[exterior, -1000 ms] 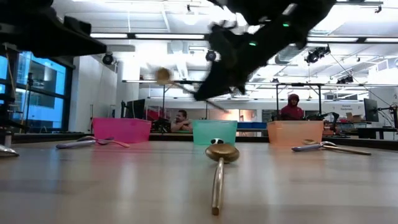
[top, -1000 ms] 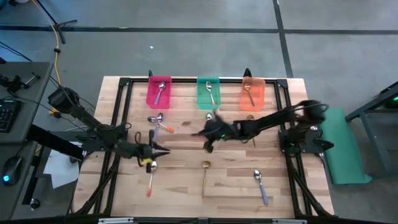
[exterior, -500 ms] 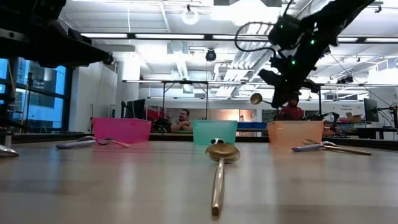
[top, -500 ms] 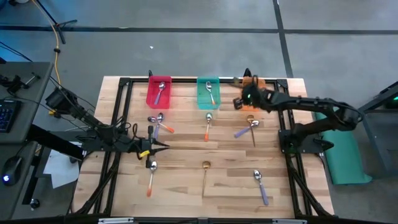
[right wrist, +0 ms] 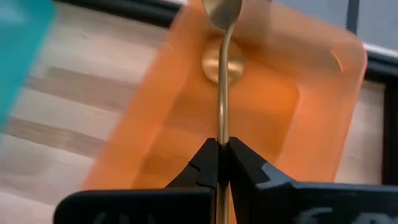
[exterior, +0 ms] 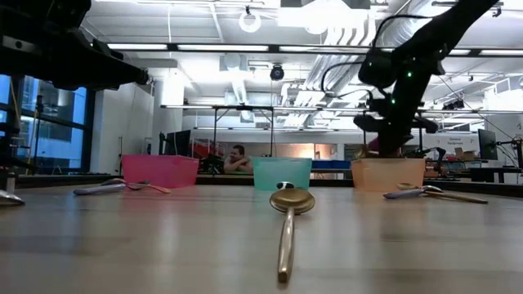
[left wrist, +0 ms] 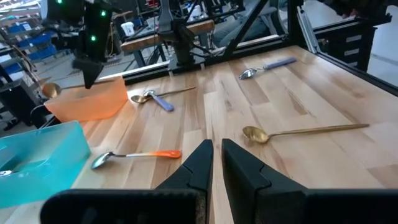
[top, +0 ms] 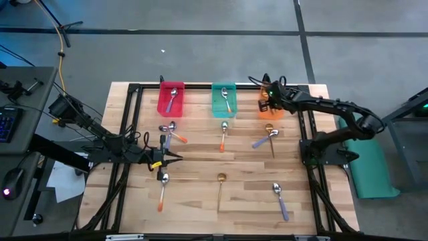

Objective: Sort silverware by color (type)
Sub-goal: Put the gold spoon into the orange bin

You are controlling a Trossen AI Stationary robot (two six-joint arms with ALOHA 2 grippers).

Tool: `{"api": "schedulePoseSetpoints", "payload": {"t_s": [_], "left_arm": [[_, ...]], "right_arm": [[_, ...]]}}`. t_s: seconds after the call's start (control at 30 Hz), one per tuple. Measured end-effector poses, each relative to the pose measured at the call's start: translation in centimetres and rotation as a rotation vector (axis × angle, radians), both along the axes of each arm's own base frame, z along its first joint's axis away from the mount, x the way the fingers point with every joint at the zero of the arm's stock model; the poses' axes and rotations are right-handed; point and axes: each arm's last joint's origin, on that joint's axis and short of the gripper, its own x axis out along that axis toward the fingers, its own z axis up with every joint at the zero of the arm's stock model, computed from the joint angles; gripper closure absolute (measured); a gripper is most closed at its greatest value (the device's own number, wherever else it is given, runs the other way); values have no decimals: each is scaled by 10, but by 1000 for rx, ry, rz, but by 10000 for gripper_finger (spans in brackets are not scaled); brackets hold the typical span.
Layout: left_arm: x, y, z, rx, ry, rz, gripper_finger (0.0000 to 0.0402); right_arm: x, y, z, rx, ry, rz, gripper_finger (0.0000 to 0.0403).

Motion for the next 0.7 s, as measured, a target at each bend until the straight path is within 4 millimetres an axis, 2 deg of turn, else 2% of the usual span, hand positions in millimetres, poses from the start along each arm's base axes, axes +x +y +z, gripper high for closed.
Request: {"api": "schedulePoseSetpoints", "payload": {"t_s": [0.3, 0.7], "left_arm": [[0, 0, 0, 1, 0, 0, 378], [0, 0, 0, 1, 0, 0, 378]], "right_arm": [[-2, -14, -28, 77, 120, -2, 403], [-6, -21, -34, 79, 181, 53, 403]]}}
